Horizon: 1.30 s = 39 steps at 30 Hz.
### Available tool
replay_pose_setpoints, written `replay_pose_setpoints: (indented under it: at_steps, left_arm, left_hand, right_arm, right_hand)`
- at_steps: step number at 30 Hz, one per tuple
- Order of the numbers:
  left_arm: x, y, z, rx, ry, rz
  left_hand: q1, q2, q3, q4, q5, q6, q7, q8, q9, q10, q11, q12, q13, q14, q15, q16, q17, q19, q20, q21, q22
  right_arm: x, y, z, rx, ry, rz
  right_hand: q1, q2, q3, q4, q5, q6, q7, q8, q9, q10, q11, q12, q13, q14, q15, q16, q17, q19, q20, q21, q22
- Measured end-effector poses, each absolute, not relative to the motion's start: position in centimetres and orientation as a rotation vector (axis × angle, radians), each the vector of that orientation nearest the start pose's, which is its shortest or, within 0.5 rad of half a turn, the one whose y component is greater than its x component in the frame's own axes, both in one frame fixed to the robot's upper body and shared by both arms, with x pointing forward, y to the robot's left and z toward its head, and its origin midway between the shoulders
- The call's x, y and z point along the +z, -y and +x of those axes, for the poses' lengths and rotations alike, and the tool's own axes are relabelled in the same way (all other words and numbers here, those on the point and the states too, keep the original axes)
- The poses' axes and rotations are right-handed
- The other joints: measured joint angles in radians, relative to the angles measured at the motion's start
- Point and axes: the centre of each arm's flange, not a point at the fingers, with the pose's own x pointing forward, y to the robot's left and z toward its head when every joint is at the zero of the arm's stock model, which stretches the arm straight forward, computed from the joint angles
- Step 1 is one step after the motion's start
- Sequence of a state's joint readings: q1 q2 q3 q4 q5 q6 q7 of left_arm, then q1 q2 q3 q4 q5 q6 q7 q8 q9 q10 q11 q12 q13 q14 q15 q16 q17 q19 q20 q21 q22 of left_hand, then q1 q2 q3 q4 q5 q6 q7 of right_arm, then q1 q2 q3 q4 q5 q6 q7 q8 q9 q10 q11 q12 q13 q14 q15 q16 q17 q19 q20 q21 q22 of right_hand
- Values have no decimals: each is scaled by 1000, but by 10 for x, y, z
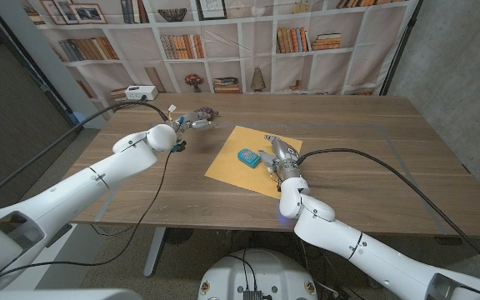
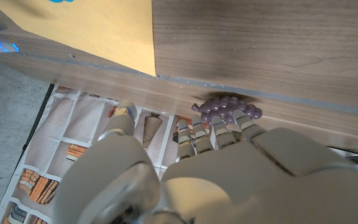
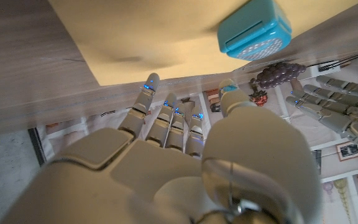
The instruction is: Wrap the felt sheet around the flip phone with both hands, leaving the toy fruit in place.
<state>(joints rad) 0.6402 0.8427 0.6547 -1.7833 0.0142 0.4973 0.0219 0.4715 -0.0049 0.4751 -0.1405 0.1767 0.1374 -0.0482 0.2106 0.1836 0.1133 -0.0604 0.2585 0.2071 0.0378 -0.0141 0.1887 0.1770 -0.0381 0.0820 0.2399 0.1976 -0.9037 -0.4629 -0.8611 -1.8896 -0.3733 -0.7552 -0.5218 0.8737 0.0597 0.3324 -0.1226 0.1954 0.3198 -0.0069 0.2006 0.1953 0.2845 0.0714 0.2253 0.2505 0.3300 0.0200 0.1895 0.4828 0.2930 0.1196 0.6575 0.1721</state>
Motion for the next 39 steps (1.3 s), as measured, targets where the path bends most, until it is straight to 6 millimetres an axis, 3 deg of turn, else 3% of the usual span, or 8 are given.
replay_pose_setpoints:
  at_steps: [4,11,17,23,28,33,35,39]
  left_arm:
    - [45,-253,622,-22,354,1017]
    - [48,-249,622,-28,386,998]
    - [50,-245,621,-36,405,991]
    - [53,-241,620,-43,419,987]
    - [54,-239,621,-48,421,985]
    - [53,-237,622,-55,419,985]
    - [53,-236,622,-58,419,985]
    - [53,-235,623,-59,420,985]
  left_hand:
    - [0,0,0,0,0,4,4,0,0,0,0,0,0,0,0,0,0,0,0,0,0]
    - [0,0,0,0,0,7,7,0,0,9,2,0,0,0,0,0,0,0,0,0,0]
    - [0,0,0,0,0,7,7,0,0,9,2,0,0,0,0,0,0,0,0,0,0]
    - [0,0,0,0,0,7,7,0,0,9,2,0,0,0,0,0,0,0,0,0,0]
    - [0,0,0,0,0,7,7,0,0,9,2,0,0,0,0,0,0,0,0,0,0]
    - [-5,5,0,0,0,7,7,-4,0,9,2,0,0,0,0,0,0,0,0,0,0]
    - [-5,6,0,0,0,7,7,-4,0,9,2,0,0,0,0,0,0,0,0,0,0]
    - [-5,5,0,0,0,7,7,-4,0,9,2,0,0,0,0,0,0,0,0,0,0]
  right_arm:
    - [-90,94,554,-267,412,-976]
    - [-90,105,557,-291,286,-1046]
    - [-87,108,562,-271,233,-1103]
    - [-84,115,570,-260,182,-1173]
    - [-82,121,575,-284,164,-1202]
    - [-78,127,581,-316,158,-1217]
    - [-76,128,584,-327,155,-1228]
    - [-73,130,588,-337,147,-1248]
  right_hand:
    - [-14,-13,-7,7,-7,-22,3,-6,0,-30,6,-9,0,-28,11,0,-10,-11,0,-14,0]
    - [-28,-7,-13,1,-7,-123,4,-23,0,-125,20,-30,-3,-171,40,-13,-32,-104,-6,-78,0]
    - [-36,1,-20,0,-3,-140,0,-19,3,-183,21,-33,-4,-279,64,-16,-50,-171,-19,-128,0]
    - [-40,6,-22,-6,2,-168,-3,-19,3,-224,16,-33,-4,-326,64,-16,-61,-198,-21,-147,0]
    - [-8,37,-8,-20,2,-177,-2,-19,3,-231,13,-33,-9,-329,64,-8,-70,-197,-21,-152,0]
    - [-4,41,-8,-20,2,-177,-2,-19,3,-231,13,-29,-9,-329,64,-8,-74,-193,-25,-158,0]
    - [-22,35,-21,-7,2,-194,15,-19,2,-248,15,-29,-9,-346,70,-8,-77,-200,-27,-170,0]
    - [-123,4,-74,32,2,-225,45,-19,0,-308,23,-29,-11,-401,91,-8,-88,-252,-6,-209,2]
